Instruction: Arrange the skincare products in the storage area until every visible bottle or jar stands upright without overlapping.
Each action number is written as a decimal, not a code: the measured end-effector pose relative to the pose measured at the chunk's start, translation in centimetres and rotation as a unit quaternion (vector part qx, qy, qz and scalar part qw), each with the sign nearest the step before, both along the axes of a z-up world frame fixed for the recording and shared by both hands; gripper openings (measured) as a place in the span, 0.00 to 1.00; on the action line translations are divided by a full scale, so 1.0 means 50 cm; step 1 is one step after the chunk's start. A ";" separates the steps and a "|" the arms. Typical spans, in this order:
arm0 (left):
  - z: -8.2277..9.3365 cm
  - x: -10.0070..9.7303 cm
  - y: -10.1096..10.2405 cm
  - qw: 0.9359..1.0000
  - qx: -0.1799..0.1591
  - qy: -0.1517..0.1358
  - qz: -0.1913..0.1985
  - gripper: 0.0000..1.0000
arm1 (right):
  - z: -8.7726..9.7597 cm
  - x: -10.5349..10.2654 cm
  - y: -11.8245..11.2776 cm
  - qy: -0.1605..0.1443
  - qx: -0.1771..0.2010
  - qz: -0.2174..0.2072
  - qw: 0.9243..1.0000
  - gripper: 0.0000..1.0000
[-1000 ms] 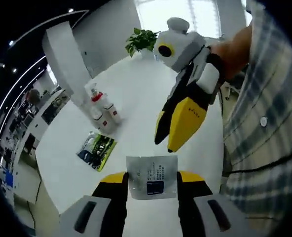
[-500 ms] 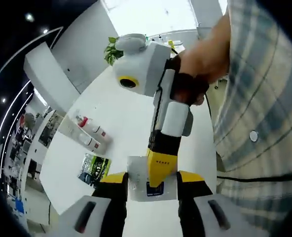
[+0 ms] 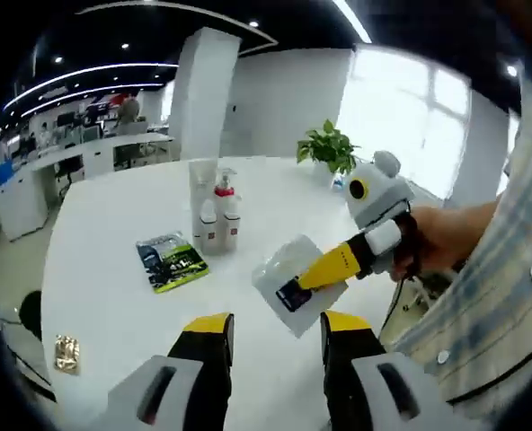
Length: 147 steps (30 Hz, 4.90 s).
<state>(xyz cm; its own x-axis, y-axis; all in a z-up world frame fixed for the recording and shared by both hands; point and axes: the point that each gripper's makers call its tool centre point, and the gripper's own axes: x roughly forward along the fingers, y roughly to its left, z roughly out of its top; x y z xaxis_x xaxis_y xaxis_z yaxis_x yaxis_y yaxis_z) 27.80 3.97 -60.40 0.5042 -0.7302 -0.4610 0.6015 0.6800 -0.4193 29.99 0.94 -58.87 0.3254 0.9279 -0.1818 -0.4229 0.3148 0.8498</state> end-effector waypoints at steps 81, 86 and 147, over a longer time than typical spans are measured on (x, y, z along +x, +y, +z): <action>0.055 0.014 0.034 0.916 -0.343 0.168 0.124 0.01 | 0.055 0.026 0.060 -0.027 0.068 0.055 0.996 0.00; 0.055 0.022 0.024 0.909 -0.363 0.177 0.107 0.01 | 0.059 0.028 0.050 -0.033 0.059 0.046 0.997 0.01; -0.250 0.533 0.184 0.919 -0.218 0.269 0.189 0.01 | 0.010 -0.031 -0.162 -0.091 -0.135 -0.060 0.985 0.52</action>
<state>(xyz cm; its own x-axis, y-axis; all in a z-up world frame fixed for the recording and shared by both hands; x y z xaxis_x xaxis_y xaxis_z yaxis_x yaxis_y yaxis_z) 54.44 13.15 -72.87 0.5444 -0.7239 -0.4238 -0.0182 0.4949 -0.8687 28.46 -7.15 -58.38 0.4792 0.8072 -0.3446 -0.5071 0.5751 0.6420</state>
